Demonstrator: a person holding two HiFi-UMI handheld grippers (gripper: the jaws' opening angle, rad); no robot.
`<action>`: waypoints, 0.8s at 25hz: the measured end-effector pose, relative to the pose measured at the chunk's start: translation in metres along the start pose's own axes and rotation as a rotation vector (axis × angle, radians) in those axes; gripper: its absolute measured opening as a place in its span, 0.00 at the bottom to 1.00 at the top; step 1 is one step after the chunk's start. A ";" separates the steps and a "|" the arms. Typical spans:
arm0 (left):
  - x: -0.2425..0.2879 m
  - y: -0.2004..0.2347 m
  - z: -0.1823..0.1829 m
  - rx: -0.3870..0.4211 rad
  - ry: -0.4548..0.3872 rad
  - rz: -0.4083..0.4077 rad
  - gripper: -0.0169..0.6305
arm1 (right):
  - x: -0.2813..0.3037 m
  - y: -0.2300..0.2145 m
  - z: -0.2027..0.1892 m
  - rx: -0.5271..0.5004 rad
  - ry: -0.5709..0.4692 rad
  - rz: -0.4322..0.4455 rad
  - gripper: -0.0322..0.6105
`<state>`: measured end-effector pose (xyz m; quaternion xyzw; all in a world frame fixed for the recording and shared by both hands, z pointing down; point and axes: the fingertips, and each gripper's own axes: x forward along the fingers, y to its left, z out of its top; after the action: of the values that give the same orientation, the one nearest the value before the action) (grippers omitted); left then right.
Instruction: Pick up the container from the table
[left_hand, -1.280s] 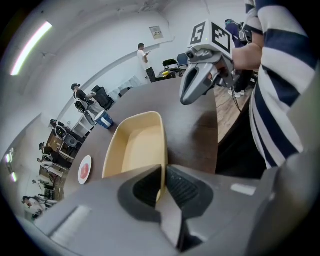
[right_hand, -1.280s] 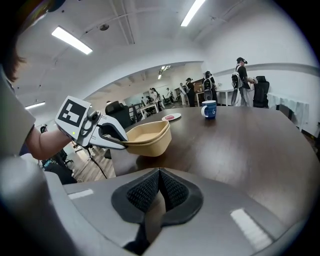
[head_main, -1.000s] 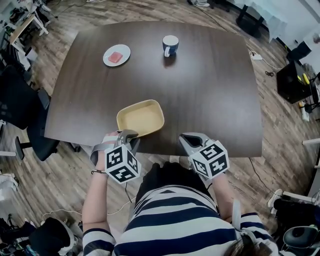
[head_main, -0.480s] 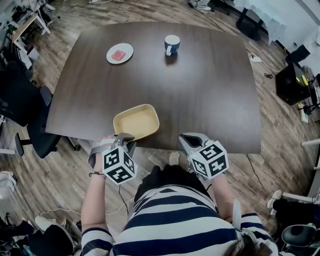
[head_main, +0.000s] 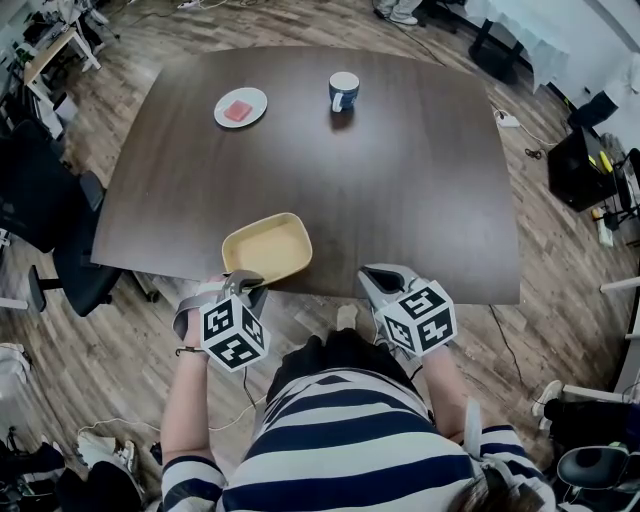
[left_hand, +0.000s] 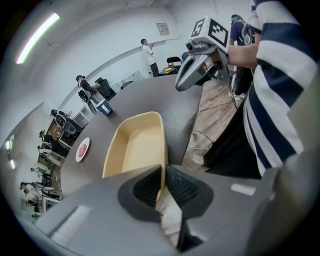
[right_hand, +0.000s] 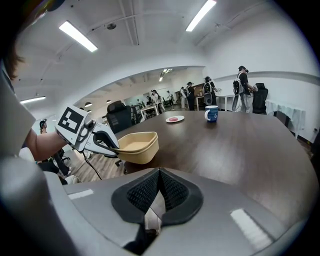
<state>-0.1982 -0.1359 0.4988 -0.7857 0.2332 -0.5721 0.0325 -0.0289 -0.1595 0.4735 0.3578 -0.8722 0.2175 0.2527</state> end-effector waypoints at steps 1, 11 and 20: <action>-0.001 -0.001 0.000 -0.001 0.001 0.001 0.03 | 0.000 0.000 0.000 0.001 -0.002 -0.001 0.05; -0.005 -0.003 -0.004 -0.002 -0.006 0.002 0.03 | -0.002 0.007 0.004 0.000 -0.022 -0.011 0.05; -0.001 -0.002 0.002 -0.014 -0.017 0.008 0.03 | -0.003 0.005 0.003 -0.001 -0.021 -0.006 0.05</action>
<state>-0.1963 -0.1339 0.4975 -0.7896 0.2401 -0.5638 0.0313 -0.0319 -0.1563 0.4681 0.3626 -0.8738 0.2126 0.2446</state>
